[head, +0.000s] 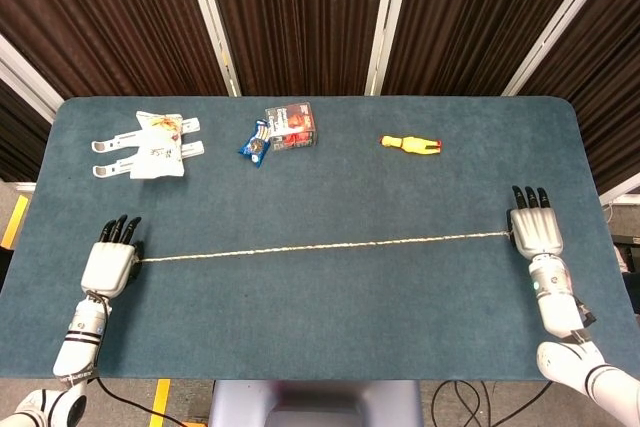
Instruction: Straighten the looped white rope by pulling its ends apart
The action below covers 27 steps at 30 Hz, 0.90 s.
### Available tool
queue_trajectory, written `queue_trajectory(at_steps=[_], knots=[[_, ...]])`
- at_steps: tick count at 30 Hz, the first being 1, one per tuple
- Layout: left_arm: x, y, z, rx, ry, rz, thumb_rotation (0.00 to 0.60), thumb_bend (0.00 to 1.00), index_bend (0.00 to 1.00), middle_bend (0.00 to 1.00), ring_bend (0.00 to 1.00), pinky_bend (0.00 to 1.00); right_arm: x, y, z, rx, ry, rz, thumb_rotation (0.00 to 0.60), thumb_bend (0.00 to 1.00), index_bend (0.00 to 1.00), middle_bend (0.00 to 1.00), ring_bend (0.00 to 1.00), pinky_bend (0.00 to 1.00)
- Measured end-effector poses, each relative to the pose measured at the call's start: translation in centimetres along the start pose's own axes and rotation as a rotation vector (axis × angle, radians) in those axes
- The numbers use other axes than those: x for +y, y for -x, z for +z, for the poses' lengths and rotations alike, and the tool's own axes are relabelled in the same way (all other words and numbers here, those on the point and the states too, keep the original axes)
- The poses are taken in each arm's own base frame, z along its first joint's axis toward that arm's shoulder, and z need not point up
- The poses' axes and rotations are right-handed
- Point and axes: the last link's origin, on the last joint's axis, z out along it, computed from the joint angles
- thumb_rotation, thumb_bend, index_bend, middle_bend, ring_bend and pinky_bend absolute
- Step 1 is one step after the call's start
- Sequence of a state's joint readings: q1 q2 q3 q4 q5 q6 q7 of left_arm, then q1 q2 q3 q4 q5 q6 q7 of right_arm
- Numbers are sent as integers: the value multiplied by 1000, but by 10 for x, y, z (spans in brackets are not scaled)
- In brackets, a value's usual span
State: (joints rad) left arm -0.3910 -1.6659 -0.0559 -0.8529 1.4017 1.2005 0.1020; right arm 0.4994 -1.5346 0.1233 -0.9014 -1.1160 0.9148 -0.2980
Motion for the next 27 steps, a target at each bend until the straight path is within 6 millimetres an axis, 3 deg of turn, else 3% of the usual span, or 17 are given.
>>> queue_trajectory(at_steps=[4, 6, 10, 12, 20, 27], knots=[[2, 4, 0, -14, 12, 13, 600, 470, 541, 96, 0, 127, -1, 7, 0, -18, -5, 1, 600, 612, 650, 152, 0, 0], [3, 5, 0, -18, 12, 11, 600, 469, 446, 88, 0, 127, -2, 10, 0, -27, -6, -1, 600, 612, 515, 141, 0, 0], [2, 8, 0, -41, 10, 14, 600, 467, 72, 39, 0, 131, -3, 14, 0, -55, -8, -4, 600, 612, 107, 25, 0, 0], [1, 9, 0, -55, 8, 17, 600, 466, 2, 15, 0, 131, -3, 14, -1, -60, -9, -11, 600, 612, 12, 1, 0, 0], [-7, 0, -4, -85, 2, -14, 600, 444, 0, 0, 0, 133, 0, 8, -9, -52, -8, -3, 600, 507, 0, 0, 0, 0], [-25, -30, -21, -36, -14, -129, 600, 432, 0, 0, 0, 130, 6, -8, -30, 1, -30, 42, 600, 361, 0, 0, 0, 0]])
